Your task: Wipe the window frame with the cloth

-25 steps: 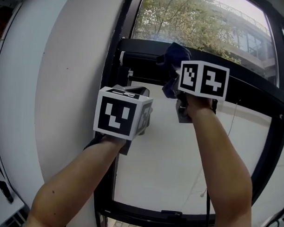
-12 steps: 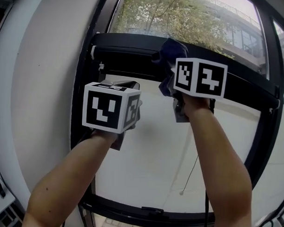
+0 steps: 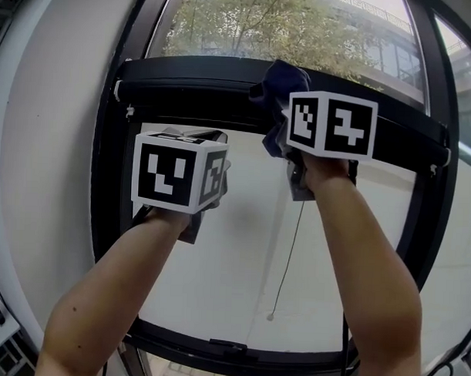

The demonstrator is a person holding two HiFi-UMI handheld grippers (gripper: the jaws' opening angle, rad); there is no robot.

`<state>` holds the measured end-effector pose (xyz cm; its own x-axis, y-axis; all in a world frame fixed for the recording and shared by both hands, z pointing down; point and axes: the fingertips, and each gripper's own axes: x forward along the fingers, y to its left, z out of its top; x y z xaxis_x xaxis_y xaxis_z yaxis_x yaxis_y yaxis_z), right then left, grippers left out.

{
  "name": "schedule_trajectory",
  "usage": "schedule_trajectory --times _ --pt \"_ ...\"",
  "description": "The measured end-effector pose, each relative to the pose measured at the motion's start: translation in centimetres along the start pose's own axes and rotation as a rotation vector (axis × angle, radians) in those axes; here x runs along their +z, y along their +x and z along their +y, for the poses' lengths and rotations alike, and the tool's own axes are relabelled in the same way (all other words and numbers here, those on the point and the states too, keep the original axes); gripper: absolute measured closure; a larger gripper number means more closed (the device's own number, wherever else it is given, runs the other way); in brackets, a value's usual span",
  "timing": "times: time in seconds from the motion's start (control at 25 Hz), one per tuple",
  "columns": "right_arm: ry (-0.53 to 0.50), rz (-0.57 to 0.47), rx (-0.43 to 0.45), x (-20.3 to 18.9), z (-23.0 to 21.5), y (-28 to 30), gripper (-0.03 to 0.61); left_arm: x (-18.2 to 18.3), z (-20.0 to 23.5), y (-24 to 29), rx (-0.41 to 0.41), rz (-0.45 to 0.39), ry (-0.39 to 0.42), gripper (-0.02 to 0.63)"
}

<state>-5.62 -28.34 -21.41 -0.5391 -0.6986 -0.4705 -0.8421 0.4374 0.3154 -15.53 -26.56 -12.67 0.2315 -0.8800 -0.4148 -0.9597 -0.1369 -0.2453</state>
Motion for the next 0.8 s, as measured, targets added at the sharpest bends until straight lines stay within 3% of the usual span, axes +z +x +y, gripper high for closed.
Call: schedule_trajectory --times 0.2,0.32,0.52,0.8 --pt "-0.01 -0.004 -0.001 -0.3 -2.6 -1.5 0.454 0.8 -2.7 1.4 -0.013 -0.01 -0.027 0.62" --pt "-0.018 -0.004 -0.008 -0.4 -4.0 -2.3 0.454 1.2 -4.2 2.3 -0.004 -0.016 0.013 0.62" --pt "-0.028 -0.012 -0.02 -0.6 -6.6 -3.8 0.454 1.4 -7.2 3.5 -0.046 -0.035 -0.047 0.62" --pt "-0.037 -0.017 -0.052 -1.0 -10.7 -6.1 0.454 3.0 -12.2 5.0 -0.085 -0.062 -0.01 0.62"
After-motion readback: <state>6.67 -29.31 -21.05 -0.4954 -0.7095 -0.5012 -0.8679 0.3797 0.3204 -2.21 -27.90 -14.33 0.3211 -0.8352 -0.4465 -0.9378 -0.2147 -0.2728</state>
